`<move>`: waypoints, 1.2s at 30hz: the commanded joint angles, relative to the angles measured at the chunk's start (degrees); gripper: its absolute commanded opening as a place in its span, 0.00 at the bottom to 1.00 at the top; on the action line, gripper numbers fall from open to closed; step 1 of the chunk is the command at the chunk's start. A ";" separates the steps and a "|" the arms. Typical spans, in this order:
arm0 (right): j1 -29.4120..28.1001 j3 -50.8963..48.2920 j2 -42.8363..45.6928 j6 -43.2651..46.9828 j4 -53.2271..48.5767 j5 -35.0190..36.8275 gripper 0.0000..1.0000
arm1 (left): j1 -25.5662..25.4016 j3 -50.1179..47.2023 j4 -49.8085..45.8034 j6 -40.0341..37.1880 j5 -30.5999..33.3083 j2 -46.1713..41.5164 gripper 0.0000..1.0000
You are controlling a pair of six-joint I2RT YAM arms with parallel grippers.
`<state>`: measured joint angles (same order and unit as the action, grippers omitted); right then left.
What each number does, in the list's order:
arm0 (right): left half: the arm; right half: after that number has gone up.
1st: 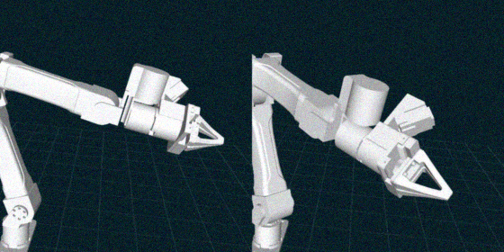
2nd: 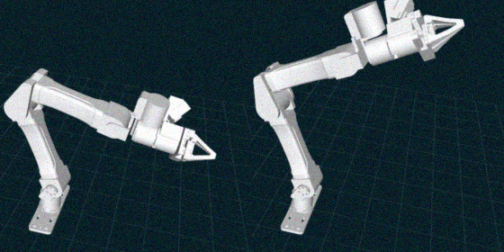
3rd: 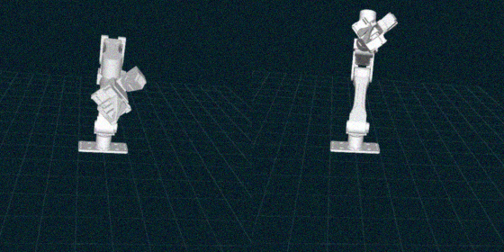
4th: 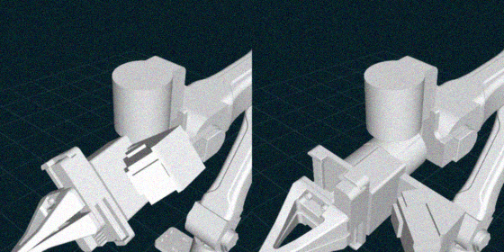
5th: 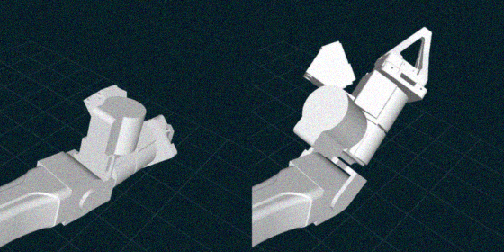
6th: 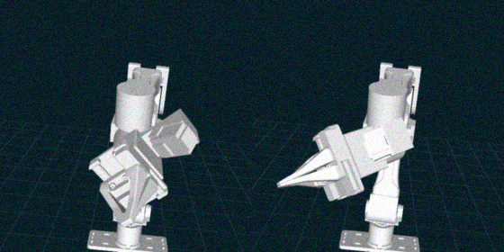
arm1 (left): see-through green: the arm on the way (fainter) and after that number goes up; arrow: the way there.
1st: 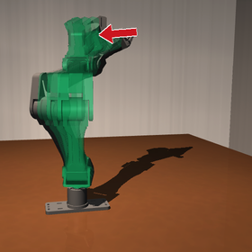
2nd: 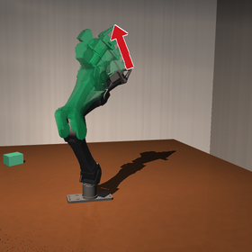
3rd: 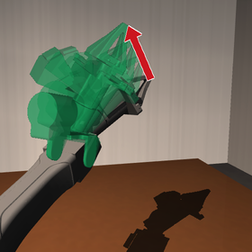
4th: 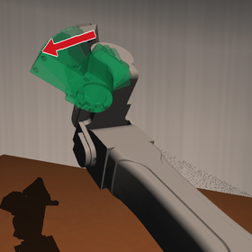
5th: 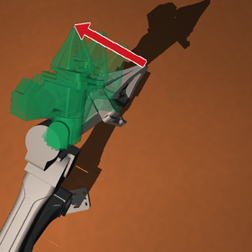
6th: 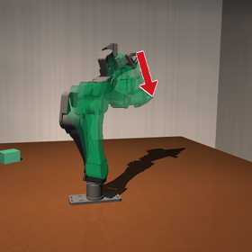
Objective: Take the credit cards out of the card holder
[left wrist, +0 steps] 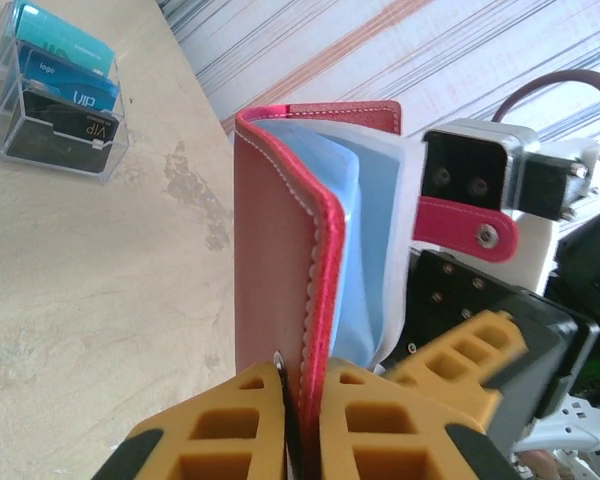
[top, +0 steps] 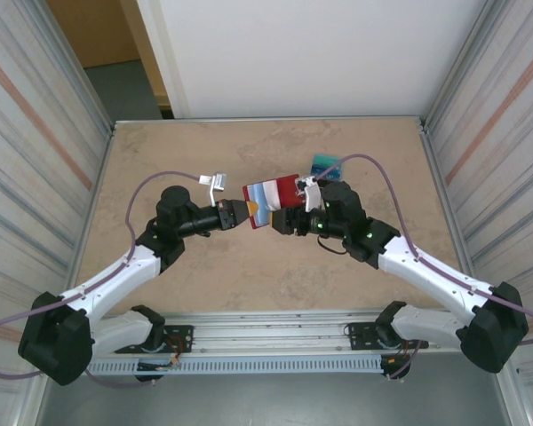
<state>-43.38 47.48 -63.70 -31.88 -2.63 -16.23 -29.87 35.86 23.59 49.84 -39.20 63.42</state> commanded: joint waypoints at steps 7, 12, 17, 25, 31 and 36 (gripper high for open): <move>-5.77 8.12 -2.45 8.82 -8.11 9.55 0.72 | -0.55 0.79 -0.50 0.01 -0.08 -0.31 0.04; -6.19 9.29 -4.17 9.21 -8.84 11.52 0.72 | -0.85 0.88 -0.66 -0.10 -0.26 -0.25 0.01; -6.48 10.04 -5.63 9.02 -8.20 11.57 0.71 | -1.00 1.01 -0.75 -0.10 -0.68 -0.13 0.00; -6.29 10.48 -6.88 8.39 -9.02 13.09 0.63 | -1.12 1.22 -0.52 -0.10 -0.97 -0.37 0.00; -5.46 9.68 -5.79 7.50 -9.39 14.04 0.47 | -1.11 1.25 -0.62 -0.13 -1.01 -0.71 0.00; -4.05 8.65 -4.76 5.75 -10.34 16.72 0.49 | -1.12 1.28 -0.96 -0.28 -0.90 -0.93 0.00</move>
<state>-48.36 55.72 -69.82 -25.02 -13.41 -2.57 -30.11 35.88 21.08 49.80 -37.01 63.57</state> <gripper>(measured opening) 0.485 0.062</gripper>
